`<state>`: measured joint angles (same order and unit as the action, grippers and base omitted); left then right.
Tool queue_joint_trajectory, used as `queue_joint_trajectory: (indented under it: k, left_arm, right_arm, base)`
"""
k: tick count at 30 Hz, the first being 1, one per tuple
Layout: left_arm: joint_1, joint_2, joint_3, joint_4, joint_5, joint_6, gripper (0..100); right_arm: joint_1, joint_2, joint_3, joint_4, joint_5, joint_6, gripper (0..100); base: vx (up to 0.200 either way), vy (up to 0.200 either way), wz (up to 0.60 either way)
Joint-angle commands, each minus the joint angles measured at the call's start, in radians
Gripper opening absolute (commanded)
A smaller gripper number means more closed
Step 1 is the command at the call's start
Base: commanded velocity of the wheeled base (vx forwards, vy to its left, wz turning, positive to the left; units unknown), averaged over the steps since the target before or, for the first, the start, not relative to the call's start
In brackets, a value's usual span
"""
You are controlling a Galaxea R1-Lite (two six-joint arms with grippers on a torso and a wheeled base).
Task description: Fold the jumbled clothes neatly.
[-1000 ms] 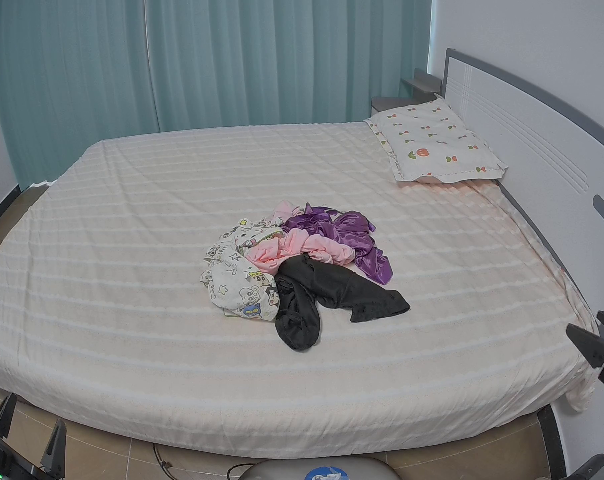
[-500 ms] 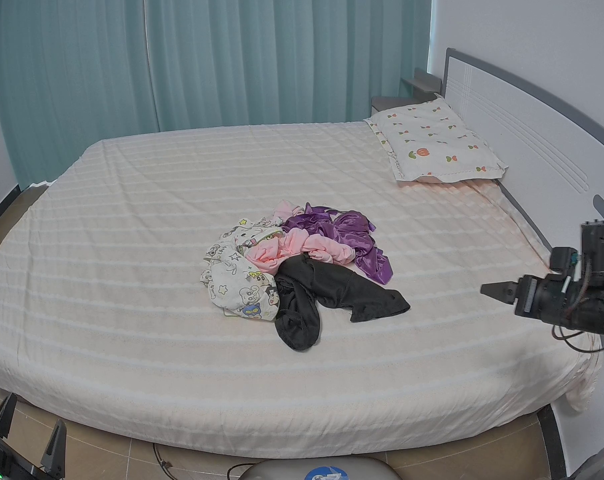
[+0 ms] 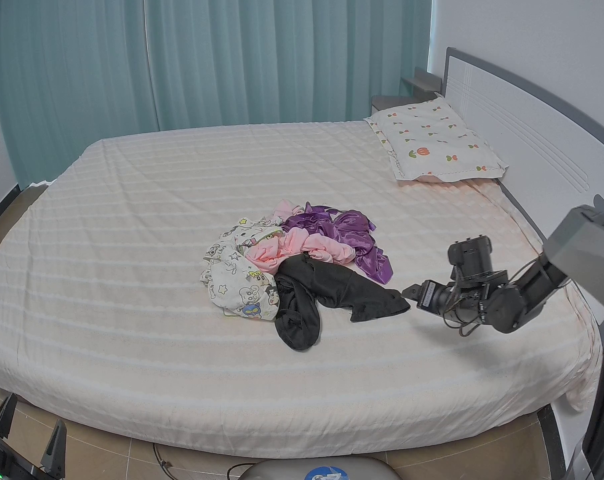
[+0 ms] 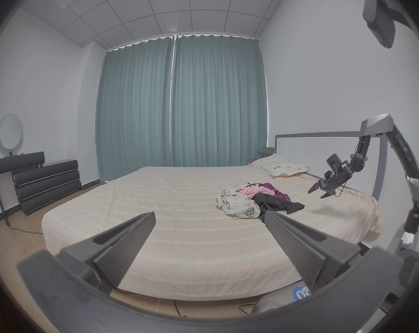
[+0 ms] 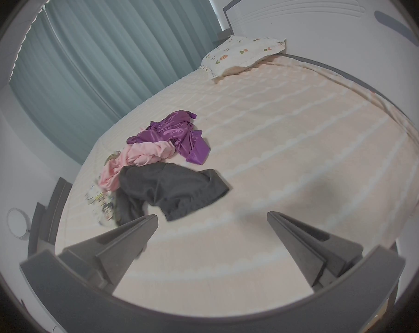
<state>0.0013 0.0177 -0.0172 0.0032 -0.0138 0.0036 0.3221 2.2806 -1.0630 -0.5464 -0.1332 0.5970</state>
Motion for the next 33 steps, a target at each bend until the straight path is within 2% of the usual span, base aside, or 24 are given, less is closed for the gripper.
queue_joint_trajectory:
  k: [1,11,14,22,23,30,33]
  left_arm:
    - [0.000,-0.007,0.016,0.000,0.000,-0.001,100]
    - [0.000,-0.007,0.016,0.000,0.000,-0.001,100]
    - [0.000,-0.007,0.016,0.000,0.000,-0.001,100]
    - [0.000,-0.007,0.016,0.000,0.000,-0.001,100]
    - [0.002,-0.007,0.016,0.000,0.002,-0.001,100]
    - [0.000,-0.007,0.016,0.000,0.000,0.004,100]
    - [0.000,-0.007,0.016,0.000,0.000,0.004,100]
  right_arm:
    - [0.026,0.223,-0.190,-0.004,-0.052,0.026,100]
    - [0.029,0.352,-0.391,0.006,-0.080,-0.002,100]
    - [0.049,0.407,-0.482,0.043,-0.083,-0.005,100]
    - [0.051,0.439,-0.571,0.118,-0.080,-0.025,100]
    - [0.051,0.442,-0.581,0.132,-0.080,-0.026,0]
    - [0.051,0.438,-0.595,0.180,-0.082,-0.028,0]
    - [0.049,0.393,-0.517,0.166,-0.077,-0.010,0]
  base:
    - [0.000,0.000,0.00]
    - [0.000,0.000,0.00]
    - [0.000,0.000,0.00]
    - [0.000,0.000,0.00]
    - [0.000,0.000,0.00]
    - [0.000,0.000,0.00]
    - [0.000,0.000,0.00]
